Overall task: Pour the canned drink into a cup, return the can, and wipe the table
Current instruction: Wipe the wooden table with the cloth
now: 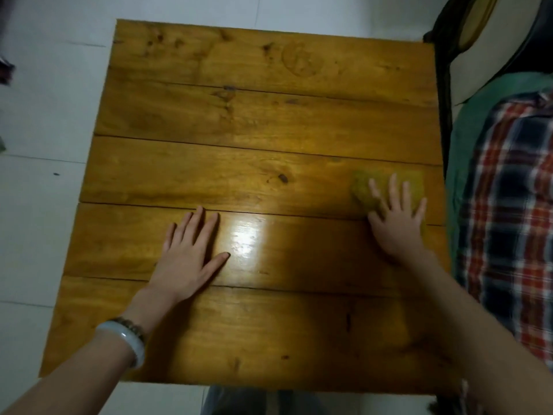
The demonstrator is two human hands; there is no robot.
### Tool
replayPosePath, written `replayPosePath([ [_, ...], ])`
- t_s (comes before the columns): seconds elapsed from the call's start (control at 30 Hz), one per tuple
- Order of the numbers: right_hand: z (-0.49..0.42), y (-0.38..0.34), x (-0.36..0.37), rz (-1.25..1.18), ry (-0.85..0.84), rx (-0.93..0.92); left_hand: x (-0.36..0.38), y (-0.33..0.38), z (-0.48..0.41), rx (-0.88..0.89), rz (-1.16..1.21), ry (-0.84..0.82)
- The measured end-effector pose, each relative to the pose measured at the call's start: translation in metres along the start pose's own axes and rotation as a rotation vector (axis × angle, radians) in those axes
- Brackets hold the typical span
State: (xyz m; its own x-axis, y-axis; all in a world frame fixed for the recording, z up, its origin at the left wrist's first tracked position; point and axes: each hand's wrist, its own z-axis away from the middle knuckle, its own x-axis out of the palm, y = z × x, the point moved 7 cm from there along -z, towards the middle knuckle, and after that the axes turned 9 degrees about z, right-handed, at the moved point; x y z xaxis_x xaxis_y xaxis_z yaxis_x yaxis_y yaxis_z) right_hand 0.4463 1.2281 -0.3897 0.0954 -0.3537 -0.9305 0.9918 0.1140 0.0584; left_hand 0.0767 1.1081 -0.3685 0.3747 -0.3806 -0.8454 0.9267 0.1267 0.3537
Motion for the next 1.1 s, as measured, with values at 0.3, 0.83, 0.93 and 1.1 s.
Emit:
replayPosePath([
  [0.3, -0.061, -0.185, -0.032, 0.061, 0.033, -0.140, -0.016, -0.045, -0.015, 0.051, 0.018, 0.002],
  [0.83, -0.075, -0.223, -0.043, 0.065, -0.043, -0.150, -0.026, -0.083, -0.002, 0.080, -0.024, -0.015],
  [0.93, -0.086, -0.297, -0.049, 0.107, 0.022, -0.277, -0.027, -0.082, -0.002, 0.087, -0.014, -0.009],
  [1.1, -0.044, -0.387, -0.039, 0.269, 0.054, -0.702, -0.040, -0.099, 0.007, 0.028, 0.045, 0.038],
])
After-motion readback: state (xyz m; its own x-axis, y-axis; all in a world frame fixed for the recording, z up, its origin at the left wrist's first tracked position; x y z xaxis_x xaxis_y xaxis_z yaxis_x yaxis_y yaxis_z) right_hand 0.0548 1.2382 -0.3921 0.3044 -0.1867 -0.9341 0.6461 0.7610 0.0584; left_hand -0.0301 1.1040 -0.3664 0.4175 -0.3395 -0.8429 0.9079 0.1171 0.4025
